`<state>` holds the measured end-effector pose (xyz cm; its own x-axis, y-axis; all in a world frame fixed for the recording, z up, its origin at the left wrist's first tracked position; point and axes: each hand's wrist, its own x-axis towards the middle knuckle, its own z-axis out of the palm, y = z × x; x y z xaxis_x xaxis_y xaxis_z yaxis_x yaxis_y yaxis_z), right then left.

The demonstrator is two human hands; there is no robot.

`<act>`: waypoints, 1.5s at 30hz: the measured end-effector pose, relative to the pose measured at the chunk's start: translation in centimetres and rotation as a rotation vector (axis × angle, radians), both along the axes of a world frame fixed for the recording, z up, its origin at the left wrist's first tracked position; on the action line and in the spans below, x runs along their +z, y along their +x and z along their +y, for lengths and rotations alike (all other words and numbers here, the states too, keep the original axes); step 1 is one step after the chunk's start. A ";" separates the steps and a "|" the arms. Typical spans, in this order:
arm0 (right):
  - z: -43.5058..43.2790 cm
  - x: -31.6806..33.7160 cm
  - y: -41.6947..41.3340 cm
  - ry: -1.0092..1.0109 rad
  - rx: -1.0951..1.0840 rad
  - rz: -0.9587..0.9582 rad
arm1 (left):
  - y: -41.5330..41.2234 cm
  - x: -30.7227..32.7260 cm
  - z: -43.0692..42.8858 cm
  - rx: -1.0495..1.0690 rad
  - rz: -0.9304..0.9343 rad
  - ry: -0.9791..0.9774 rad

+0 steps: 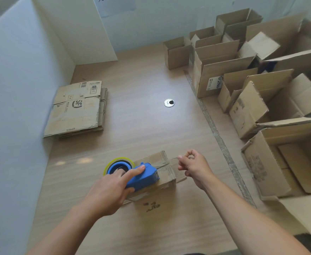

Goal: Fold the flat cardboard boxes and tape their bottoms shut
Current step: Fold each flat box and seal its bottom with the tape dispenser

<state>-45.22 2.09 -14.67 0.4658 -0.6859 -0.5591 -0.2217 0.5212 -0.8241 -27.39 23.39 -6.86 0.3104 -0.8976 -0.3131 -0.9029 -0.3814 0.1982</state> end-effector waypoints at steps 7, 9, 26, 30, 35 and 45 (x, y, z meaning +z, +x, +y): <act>0.7 -0.5 1.0 0.026 -0.027 0.107 | 0.0 0.2 0.1 -0.008 -0.002 -0.003; 0.9 -0.7 1.3 0.051 -0.036 0.127 | 0.0 0.1 0.1 -0.006 -0.004 -0.009; 0.9 -0.2 2.1 -0.745 0.431 0.166 | 0.1 0.4 -0.2 -0.020 0.021 -0.005; 0.1 -1.0 1.2 -0.450 0.408 0.056 | 0.1 0.4 0.0 -0.013 0.014 -0.006; 2.0 -2.0 1.2 -0.055 0.224 -0.095 | 0.2 0.3 0.0 -0.020 0.007 -0.015; -1.1 0.3 1.0 -0.991 1.174 0.062 | 0.4 0.6 0.1 -0.026 0.039 -0.055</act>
